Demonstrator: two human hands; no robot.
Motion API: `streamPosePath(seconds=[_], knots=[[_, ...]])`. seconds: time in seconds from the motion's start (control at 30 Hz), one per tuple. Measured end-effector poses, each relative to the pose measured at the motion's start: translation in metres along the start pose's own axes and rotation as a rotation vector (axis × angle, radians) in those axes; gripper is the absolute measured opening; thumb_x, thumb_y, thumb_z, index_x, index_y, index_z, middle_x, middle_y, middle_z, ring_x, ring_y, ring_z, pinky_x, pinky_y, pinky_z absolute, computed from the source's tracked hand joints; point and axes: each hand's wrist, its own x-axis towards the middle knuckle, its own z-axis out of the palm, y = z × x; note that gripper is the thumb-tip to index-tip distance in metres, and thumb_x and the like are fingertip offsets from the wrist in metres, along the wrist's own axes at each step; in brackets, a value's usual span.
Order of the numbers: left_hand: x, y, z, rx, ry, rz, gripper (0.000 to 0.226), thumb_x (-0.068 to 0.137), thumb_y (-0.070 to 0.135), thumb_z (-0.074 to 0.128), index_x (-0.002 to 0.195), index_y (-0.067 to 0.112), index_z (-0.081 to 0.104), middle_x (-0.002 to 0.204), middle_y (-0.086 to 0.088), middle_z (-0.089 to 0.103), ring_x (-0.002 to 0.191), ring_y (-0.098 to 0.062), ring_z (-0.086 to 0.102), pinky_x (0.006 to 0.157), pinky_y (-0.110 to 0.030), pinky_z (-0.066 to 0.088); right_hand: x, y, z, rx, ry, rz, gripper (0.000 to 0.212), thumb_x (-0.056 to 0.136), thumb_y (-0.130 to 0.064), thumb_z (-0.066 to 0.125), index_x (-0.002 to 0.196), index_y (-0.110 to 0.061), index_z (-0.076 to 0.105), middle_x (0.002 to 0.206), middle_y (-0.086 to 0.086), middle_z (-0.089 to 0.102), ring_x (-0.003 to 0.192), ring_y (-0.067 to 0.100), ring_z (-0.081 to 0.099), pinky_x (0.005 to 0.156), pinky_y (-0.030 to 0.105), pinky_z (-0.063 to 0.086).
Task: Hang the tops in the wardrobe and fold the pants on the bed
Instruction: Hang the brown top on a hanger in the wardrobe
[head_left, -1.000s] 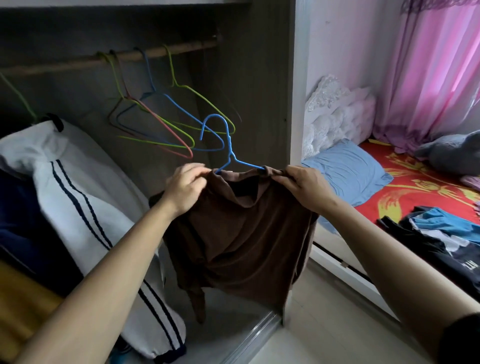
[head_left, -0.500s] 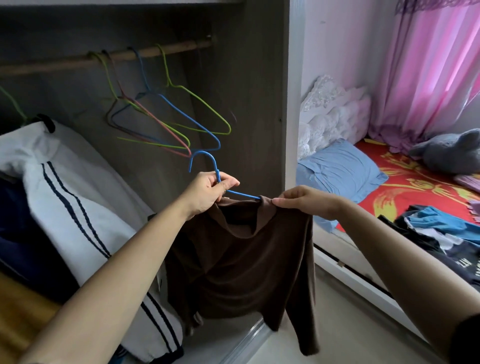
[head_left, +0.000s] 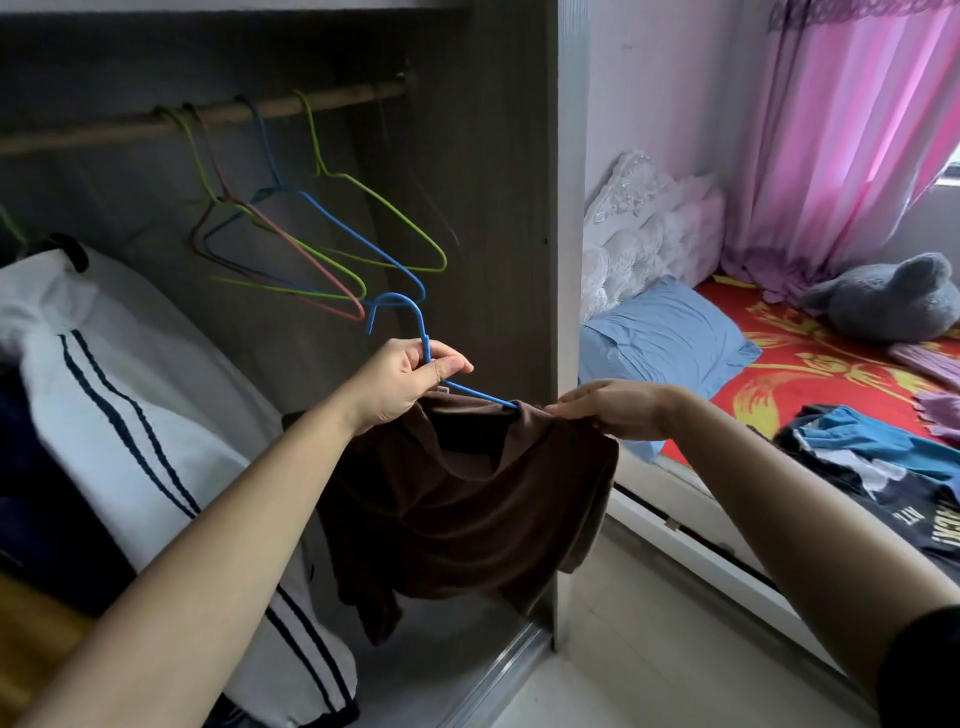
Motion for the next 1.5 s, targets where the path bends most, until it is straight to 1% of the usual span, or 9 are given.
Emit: streamPosePath(seconds=[0.2,0.33,0.47,0.73,0.9,1.07,1.23,1.33,1.5], knots=[[0.006,-0.012,0.007,0.132,0.25,-0.109,0.018,0.098,0.016,0.057,0.091,0.023,0.073,0.067,0.022,0.065,0.064,0.005,0.062,0.067,-0.01,0.049,0.006,-0.007,0.02,-0.238,0.688,-0.551,0.011,0.087,-0.039,0.074,0.086,-0.029,0.078,0.076,-0.018,0.07,0.073,-0.005,0.064,0.07,0.009,0.043],[0.011,-0.018,0.011,0.216,0.554,-0.189,0.024,0.097,0.015,0.05,0.1,0.017,0.074,0.085,0.002,0.071,0.078,-0.02,0.069,0.077,-0.033,0.058,0.007,-0.004,0.041,-0.629,0.69,-0.776,0.019,0.084,-0.04,0.077,0.099,-0.029,0.079,0.084,-0.012,0.065,0.076,0.003,0.064,0.072,0.013,0.045],[0.007,-0.02,0.01,0.328,0.723,-0.177,0.029,0.099,0.015,0.046,0.112,0.009,0.071,0.1,-0.014,0.073,0.093,-0.033,0.068,0.085,-0.042,0.054,-0.001,0.002,0.044,-0.839,0.637,-0.786,0.026,0.087,-0.033,0.075,0.112,-0.027,0.075,0.089,-0.008,0.062,0.077,0.01,0.064,0.077,0.023,0.05],[0.005,-0.005,0.0,0.382,0.924,-0.162,0.033,0.1,0.037,0.049,0.109,0.015,0.072,0.094,-0.008,0.073,0.092,-0.029,0.067,0.079,-0.037,0.05,0.001,0.017,0.039,-0.752,1.035,-0.481,0.033,0.093,-0.047,0.064,0.082,-0.017,0.072,0.073,-0.001,0.063,0.07,0.024,0.063,0.066,0.034,0.05],[0.002,-0.007,0.004,0.339,0.78,-0.098,0.033,0.097,0.044,0.056,0.092,0.017,0.074,0.059,0.007,0.058,0.062,-0.005,0.06,0.062,-0.022,0.043,0.006,0.028,0.043,-0.732,0.922,-0.436,0.028,0.093,-0.05,0.061,0.096,-0.023,0.069,0.086,-0.01,0.051,0.078,0.017,0.058,0.071,0.033,0.048],[0.004,-0.001,0.018,0.103,0.528,0.03,0.015,0.093,0.031,0.066,0.085,0.02,0.072,0.053,0.017,0.057,0.053,0.005,0.058,0.051,-0.005,0.043,0.016,0.0,0.049,-0.965,0.908,-0.657,0.051,0.1,-0.057,0.041,0.14,-0.026,0.048,0.135,-0.003,0.054,0.124,0.021,0.05,0.101,0.04,0.039],[0.007,-0.007,0.003,-0.133,0.363,0.028,0.029,0.084,0.04,0.075,0.108,0.029,0.064,0.083,0.006,0.071,0.08,-0.006,0.067,0.078,-0.019,0.051,0.025,-0.025,0.051,-0.962,0.904,-0.722,0.032,0.105,-0.049,0.029,0.117,-0.031,0.053,0.109,-0.007,0.067,0.094,0.021,0.068,0.067,0.034,0.053],[-0.001,-0.024,-0.019,0.161,0.523,0.074,0.034,0.09,0.037,0.064,0.117,0.017,0.062,0.113,-0.007,0.065,0.11,-0.018,0.06,0.097,-0.031,0.047,0.024,-0.029,0.041,-0.971,1.058,-0.695,0.024,0.105,-0.045,0.035,0.113,-0.03,0.053,0.103,-0.005,0.069,0.085,0.026,0.069,0.058,0.032,0.043],[-0.046,-0.069,-0.039,0.639,0.801,0.071,0.034,0.077,0.01,0.053,0.108,-0.001,0.061,0.119,-0.021,0.052,0.114,-0.038,0.049,0.102,-0.041,0.038,0.013,-0.043,0.014,-0.93,1.144,-0.605,0.028,0.105,-0.045,0.035,0.111,-0.027,0.055,0.098,0.003,0.071,0.08,0.035,0.067,0.064,0.038,0.045]])
